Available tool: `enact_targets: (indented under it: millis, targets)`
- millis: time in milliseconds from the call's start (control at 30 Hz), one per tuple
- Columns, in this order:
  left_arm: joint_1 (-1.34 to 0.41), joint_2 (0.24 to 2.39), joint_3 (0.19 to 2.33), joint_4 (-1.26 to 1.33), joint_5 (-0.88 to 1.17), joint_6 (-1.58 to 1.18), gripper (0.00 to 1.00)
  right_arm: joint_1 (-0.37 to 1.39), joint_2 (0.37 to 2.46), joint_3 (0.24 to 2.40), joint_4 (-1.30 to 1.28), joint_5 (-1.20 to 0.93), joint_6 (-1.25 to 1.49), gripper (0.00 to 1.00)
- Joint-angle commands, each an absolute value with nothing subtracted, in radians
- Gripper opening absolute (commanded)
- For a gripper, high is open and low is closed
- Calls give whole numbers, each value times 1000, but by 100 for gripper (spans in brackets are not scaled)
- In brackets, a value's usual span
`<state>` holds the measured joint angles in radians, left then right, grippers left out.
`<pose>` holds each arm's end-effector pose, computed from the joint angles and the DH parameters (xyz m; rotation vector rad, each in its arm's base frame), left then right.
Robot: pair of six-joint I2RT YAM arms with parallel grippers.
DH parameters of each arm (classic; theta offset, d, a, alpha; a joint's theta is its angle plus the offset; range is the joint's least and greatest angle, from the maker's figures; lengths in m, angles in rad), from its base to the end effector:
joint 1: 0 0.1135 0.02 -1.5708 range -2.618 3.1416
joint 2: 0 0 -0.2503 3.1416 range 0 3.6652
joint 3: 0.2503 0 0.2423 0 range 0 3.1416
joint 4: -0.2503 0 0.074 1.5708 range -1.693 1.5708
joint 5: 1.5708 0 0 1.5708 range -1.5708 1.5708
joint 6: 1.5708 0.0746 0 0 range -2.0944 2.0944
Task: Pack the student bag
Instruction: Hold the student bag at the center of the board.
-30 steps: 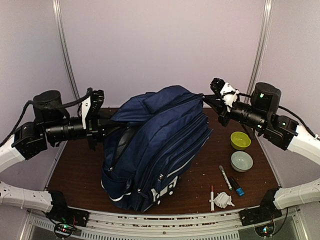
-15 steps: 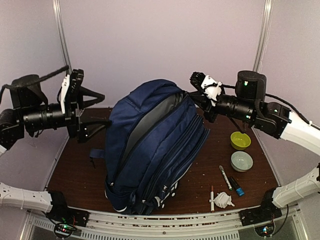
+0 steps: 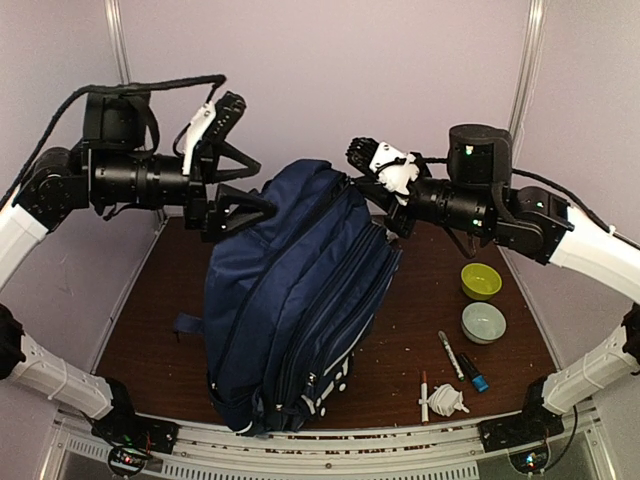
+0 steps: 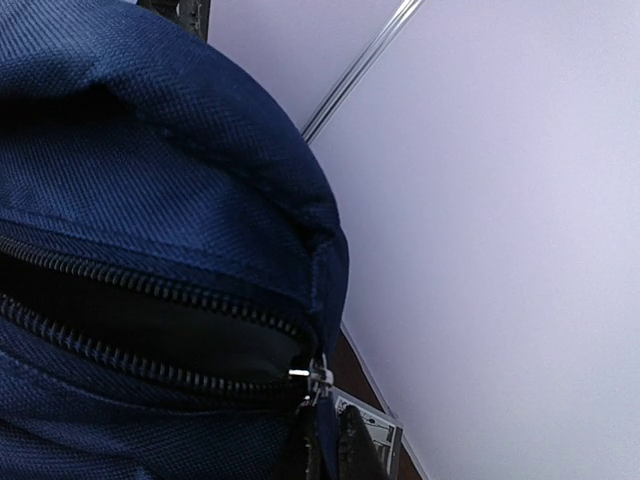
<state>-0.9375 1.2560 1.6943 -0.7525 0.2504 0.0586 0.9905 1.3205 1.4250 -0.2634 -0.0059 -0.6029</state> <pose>0.1441 -0.2275 0.4603 1.0906 1.6314 -0.8266 0.1816 0.2778 0.4167 -1.2461 1.2122 0.2904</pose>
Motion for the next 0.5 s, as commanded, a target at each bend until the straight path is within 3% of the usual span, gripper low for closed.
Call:
enact_targets:
  millis: [0,100,467]
  targets:
    - [-944,1292,1735,-803,169,103,96,1007,1315,1499,-157,8,-609,0]
    - [-943,1324,1752,-835,115,114,93,1012,1312,1499,-154,4,-607,0]
    - [-943,1417,1748,-826,299,84,98,1012,1312,1502,-158,28,-619,0]
